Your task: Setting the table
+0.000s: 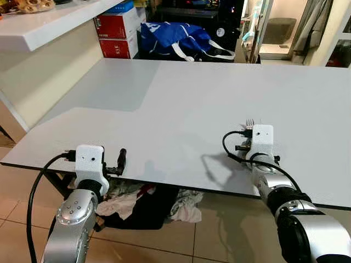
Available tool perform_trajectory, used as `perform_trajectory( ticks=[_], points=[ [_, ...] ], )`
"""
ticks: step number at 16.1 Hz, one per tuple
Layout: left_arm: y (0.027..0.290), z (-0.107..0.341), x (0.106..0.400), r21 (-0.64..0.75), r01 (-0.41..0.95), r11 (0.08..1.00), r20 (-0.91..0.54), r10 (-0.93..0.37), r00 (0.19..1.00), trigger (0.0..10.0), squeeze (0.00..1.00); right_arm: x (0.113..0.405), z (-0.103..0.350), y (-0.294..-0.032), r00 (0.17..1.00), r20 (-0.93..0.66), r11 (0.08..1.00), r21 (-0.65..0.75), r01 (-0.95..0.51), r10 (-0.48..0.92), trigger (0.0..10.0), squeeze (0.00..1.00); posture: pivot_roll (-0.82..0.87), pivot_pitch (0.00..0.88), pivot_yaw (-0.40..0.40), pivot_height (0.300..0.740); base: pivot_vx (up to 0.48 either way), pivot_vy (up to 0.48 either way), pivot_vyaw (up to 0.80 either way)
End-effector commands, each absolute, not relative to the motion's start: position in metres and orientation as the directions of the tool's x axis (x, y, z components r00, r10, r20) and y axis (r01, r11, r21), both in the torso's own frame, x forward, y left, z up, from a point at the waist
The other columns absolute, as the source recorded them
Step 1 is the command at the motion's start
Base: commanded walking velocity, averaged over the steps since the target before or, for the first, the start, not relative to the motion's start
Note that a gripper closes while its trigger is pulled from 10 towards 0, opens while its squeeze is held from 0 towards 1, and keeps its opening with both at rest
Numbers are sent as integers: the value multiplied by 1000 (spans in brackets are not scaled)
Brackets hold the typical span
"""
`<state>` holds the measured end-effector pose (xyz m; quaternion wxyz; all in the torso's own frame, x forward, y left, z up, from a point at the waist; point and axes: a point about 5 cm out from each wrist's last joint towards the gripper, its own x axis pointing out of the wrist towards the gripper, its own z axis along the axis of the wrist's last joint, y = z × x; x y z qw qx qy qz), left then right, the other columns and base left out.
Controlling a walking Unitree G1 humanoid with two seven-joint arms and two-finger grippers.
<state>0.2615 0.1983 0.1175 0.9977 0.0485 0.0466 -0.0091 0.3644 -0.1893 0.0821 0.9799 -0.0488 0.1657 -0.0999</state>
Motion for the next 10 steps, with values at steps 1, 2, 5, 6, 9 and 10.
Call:
perform_trajectory(
  ticks=[1,2,5,6,9,10],
  points=[
    [202,119,258,100,22,995,-97,-12,995,10000,0,362,77,-194,907,-348,970,-128,207,-239,10000,1000,38,75,75,740,0,0,0],
    [202,120,258,101,22,995,-99,-12,995,10000,0,361,77,-194,906,-348,970,-128,206,-239,10000,1000,41,75,77,740,0,0,0],
    [203,121,258,104,22,994,-104,-11,995,10000,0,360,74,-194,905,-351,970,-127,208,-240,10000,1000,43,75,80,740,0,0,0],
    [203,121,258,104,22,994,-105,-11,994,10000,0,360,75,-194,906,-348,970,-124,208,-239,10000,1000,42,75,81,740,0,0,0],
    [201,122,259,100,25,995,-103,-15,995,10000,0,364,83,-193,922,-307,967,-166,193,-236,10000,1000,34,67,78,740,0,0,0],
    [201,122,261,97,26,995,-101,-16,995,10000,0,367,87,-194,924,-291,962,-185,201,-249,10000,325,28,61,78,740,0,0,0]
  ],
)
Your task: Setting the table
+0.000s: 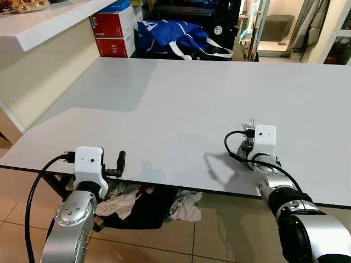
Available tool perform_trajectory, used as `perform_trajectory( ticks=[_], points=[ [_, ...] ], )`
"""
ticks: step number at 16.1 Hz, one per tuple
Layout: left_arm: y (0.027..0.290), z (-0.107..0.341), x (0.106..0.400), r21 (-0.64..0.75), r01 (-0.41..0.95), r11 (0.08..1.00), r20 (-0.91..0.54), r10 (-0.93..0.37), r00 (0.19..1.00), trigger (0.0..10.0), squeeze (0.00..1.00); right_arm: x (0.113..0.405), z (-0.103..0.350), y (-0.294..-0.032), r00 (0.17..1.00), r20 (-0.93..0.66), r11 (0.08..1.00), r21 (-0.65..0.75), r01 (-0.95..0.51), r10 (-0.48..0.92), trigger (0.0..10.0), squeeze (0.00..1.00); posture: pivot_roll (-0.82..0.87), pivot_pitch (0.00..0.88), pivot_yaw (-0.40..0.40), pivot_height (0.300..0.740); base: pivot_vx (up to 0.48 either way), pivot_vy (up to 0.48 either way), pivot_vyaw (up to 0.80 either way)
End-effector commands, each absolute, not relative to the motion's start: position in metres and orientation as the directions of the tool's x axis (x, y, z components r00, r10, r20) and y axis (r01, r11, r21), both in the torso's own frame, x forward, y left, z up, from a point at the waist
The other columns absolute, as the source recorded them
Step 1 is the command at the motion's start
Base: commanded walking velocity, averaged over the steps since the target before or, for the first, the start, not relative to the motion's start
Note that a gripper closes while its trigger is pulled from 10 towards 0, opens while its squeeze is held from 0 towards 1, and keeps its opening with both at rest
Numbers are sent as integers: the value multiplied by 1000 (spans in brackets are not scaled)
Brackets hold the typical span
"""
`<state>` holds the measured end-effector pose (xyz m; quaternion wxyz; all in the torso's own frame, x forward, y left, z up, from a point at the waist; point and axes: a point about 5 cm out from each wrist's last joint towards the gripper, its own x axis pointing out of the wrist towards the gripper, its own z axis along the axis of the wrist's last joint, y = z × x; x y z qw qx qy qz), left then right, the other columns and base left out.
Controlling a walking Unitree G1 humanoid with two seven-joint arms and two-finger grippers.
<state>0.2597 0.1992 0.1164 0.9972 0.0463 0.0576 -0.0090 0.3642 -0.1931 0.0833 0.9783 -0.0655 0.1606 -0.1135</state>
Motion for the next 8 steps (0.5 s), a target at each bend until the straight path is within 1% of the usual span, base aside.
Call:
perform_trajectory(
  ticks=[1,2,4,5,6,7,8],
  points=[
    [199,122,264,93,30,995,-98,-21,995,10000,0,374,102,-189,949,-221,964,-188,187,-226,10000,0,13,49,76,740,0,0,0],
    [197,122,266,89,34,995,-94,-26,995,10000,0,378,113,-186,967,-151,963,-210,169,-203,10000,0,10,47,76,740,0,0,0],
    [195,121,270,86,39,995,-88,-32,996,10000,0,380,123,-184,981,-82,971,-179,158,-175,10000,0,-6,28,71,740,0,0,0],
    [193,121,276,83,43,996,-82,-36,996,10000,0,379,132,-187,986,-10,978,-129,162,-165,10000,0,-26,4,69,740,0,0,0],
    [192,121,278,81,44,996,-79,-37,996,10000,0,379,135,-188,987,14,979,-127,163,-162,10000,0,-32,0,69,740,0,0,0],
    [190,121,283,77,48,996,-73,-42,996,10000,0,374,141,-190,985,85,978,-135,160,-149,10000,0,-48,0,68,740,0,0,0],
    [190,120,284,77,49,996,-72,-43,996,10000,0,371,142,-192,983,105,977,-136,162,-149,10000,0,-55,0,66,740,0,0,0]
  ],
)
